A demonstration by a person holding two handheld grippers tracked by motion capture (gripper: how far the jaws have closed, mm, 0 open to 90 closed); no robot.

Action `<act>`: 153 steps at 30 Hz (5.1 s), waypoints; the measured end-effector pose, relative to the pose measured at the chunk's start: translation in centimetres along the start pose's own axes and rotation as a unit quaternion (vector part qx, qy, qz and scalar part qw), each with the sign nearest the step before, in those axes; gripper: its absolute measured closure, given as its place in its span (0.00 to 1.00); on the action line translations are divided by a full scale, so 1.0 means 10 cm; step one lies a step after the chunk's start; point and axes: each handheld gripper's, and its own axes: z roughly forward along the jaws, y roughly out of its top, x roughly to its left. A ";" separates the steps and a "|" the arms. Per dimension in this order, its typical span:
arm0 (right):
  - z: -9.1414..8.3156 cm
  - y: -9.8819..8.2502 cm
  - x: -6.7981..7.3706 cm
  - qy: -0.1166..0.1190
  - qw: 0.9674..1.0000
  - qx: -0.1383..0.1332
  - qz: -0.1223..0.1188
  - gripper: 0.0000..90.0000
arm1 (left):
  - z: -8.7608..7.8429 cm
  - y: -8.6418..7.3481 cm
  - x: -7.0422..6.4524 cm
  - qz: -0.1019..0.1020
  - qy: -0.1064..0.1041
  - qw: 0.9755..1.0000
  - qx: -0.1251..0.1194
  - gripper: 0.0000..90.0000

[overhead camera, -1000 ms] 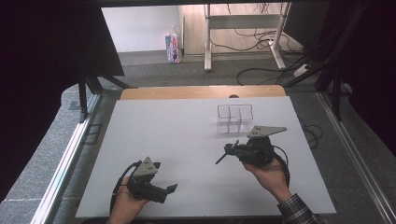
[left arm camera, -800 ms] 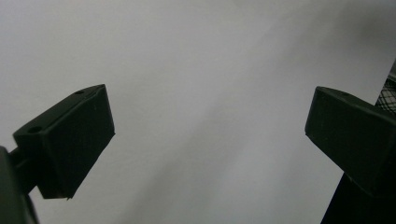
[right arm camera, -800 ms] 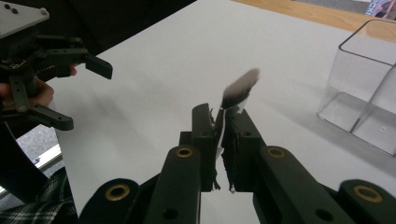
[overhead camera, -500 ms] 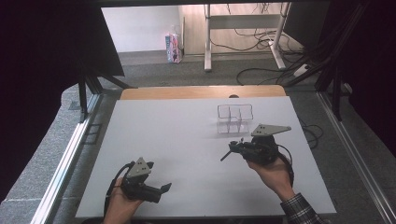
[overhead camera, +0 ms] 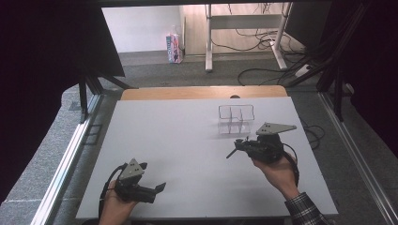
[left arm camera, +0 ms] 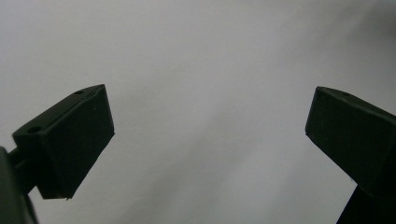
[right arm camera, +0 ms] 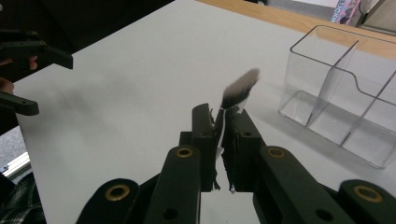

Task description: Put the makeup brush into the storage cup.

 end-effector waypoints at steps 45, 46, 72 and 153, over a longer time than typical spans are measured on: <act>-0.12 0.19 -0.44 -0.049 0.999 -0.018 0.015 0.92 | -0.24 -0.21 0.12 -0.039 0.025 0.999 -0.020 0.01; -0.12 0.20 -0.45 -0.050 0.998 -0.018 0.014 0.92 | -0.24 -0.21 0.12 -0.039 0.025 0.999 -0.020 0.01; -0.09 0.45 -0.70 -0.076 0.997 -0.028 0.015 0.92 | -0.25 -0.21 0.10 -0.029 0.029 0.999 -0.019 0.01; 0.71 0.71 -1.06 -0.114 0.993 0.011 0.006 0.92 | -0.25 -0.21 0.10 -0.025 0.030 0.999 -0.023 0.01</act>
